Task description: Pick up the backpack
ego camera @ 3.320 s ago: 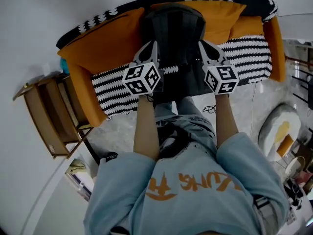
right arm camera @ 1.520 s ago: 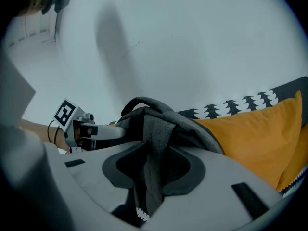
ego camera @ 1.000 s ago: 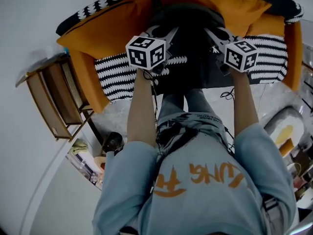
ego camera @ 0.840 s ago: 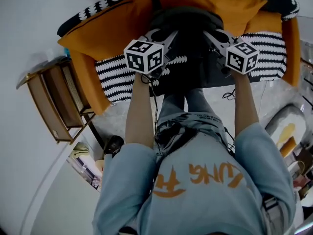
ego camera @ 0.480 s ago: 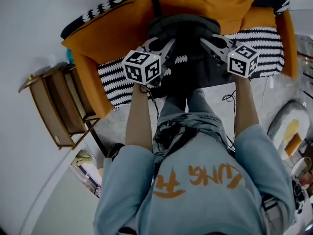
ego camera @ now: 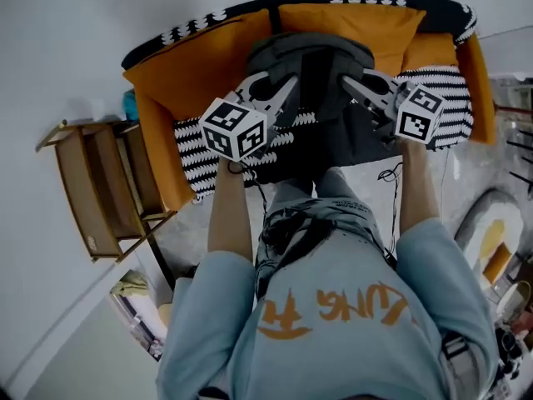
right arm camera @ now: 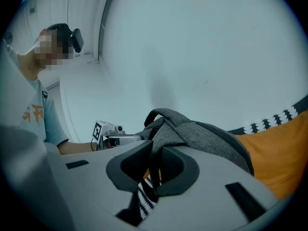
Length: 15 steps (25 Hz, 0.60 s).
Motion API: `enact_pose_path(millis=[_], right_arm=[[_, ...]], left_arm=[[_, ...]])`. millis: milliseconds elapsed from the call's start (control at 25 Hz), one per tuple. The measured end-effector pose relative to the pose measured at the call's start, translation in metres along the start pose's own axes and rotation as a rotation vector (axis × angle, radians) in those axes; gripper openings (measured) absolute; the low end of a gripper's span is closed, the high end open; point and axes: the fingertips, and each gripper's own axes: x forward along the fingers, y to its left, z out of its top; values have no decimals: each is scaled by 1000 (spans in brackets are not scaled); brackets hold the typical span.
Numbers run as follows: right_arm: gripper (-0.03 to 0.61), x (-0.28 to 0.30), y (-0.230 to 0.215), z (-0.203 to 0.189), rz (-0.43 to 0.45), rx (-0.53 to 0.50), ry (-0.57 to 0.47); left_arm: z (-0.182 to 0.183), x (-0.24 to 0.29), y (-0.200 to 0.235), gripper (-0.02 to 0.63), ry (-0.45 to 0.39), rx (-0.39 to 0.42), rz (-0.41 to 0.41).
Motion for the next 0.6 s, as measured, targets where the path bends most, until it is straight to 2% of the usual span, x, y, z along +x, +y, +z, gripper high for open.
enact_pose_path(millis=[120, 400, 600], right_arm=[[28, -2, 26, 24, 43, -73, -13], [31, -8, 80, 66, 117, -227, -35], [31, -29, 95, 104, 177, -303, -67]], left_arm=[[26, -21, -15, 66, -58, 62, -1], [72, -66, -45, 64, -157, 150, -37], [111, -70, -71, 64, -202, 201, -29]])
